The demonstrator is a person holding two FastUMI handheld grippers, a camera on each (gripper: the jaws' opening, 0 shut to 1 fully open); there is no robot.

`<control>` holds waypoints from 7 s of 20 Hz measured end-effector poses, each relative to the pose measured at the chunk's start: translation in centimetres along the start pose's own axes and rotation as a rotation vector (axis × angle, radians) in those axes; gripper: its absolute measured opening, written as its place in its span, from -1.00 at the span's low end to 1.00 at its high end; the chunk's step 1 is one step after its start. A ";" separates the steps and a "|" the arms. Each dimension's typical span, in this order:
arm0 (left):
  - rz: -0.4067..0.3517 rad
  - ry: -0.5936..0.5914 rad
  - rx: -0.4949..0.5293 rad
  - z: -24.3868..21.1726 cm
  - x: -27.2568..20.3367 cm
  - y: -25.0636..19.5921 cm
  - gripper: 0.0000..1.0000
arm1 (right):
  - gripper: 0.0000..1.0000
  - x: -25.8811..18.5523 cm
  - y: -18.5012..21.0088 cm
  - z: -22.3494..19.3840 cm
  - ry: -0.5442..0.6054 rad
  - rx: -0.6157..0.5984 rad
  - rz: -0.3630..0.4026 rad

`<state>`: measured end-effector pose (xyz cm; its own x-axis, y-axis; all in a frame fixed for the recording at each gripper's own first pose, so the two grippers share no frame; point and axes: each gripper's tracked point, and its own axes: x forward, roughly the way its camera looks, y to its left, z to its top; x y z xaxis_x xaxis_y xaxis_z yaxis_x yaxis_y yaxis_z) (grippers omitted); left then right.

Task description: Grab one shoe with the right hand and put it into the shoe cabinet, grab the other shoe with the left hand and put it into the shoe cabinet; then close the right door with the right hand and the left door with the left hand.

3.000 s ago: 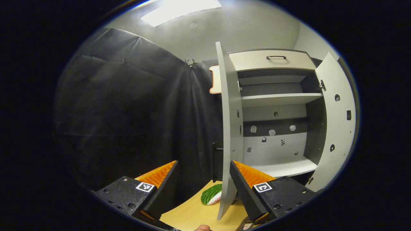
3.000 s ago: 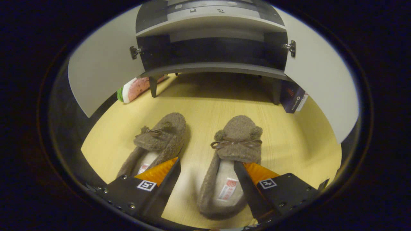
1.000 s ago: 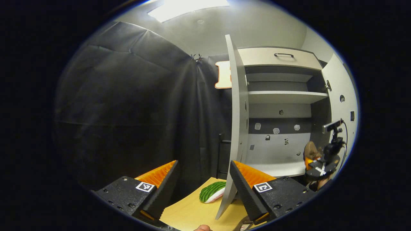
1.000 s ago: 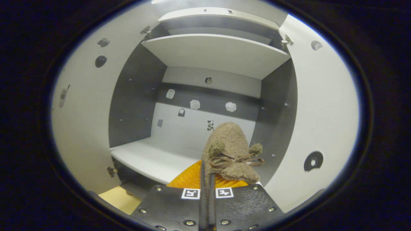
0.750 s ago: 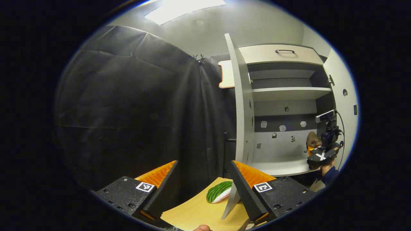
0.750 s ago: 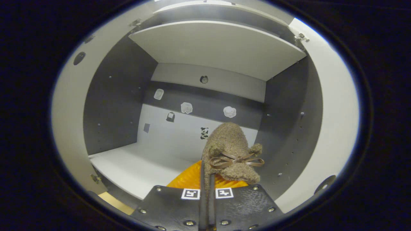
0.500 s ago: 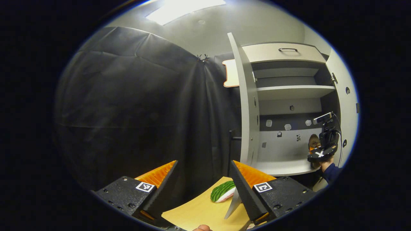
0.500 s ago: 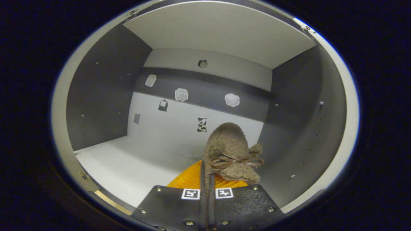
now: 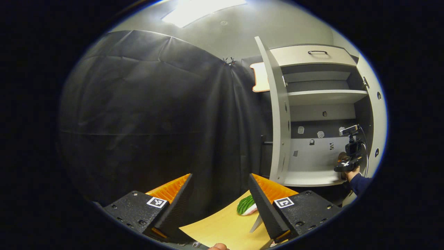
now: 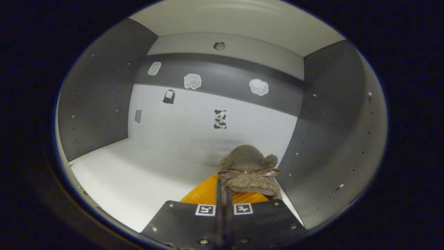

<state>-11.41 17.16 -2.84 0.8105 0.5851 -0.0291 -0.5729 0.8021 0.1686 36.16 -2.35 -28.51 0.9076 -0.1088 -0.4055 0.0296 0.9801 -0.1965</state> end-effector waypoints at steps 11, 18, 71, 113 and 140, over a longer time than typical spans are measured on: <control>-0.011 0.024 -0.051 -0.5 -1.4 0.0 0.86 | 0.48 -1.7 2.0 -2.3 0.133 -0.013 0.110; -0.138 0.013 -0.043 0.0 -1.1 -3.0 0.86 | 0.56 -4.4 1.3 -2.7 0.165 0.003 0.141; -0.874 1.075 0.257 -47.7 -6.6 -21.9 0.77 | 0.90 -49.6 -21.6 17.3 -0.388 0.098 -0.251; -1.007 0.580 -0.230 -13.8 11.8 -38.2 -0.99 | 0.87 -51.9 -24.3 16.8 -0.452 0.144 -0.301; -0.826 0.508 -0.076 -15.8 24.6 -46.0 -0.99 | 0.87 -51.3 -33.2 11.3 -0.351 0.153 -0.519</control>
<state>32.90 -3.43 -26.89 0.8216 -0.1976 -0.5347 0.1313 0.9784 -0.1598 -6.61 -27.46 8.92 0.8415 -0.5395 0.0291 0.5374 0.8301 -0.1487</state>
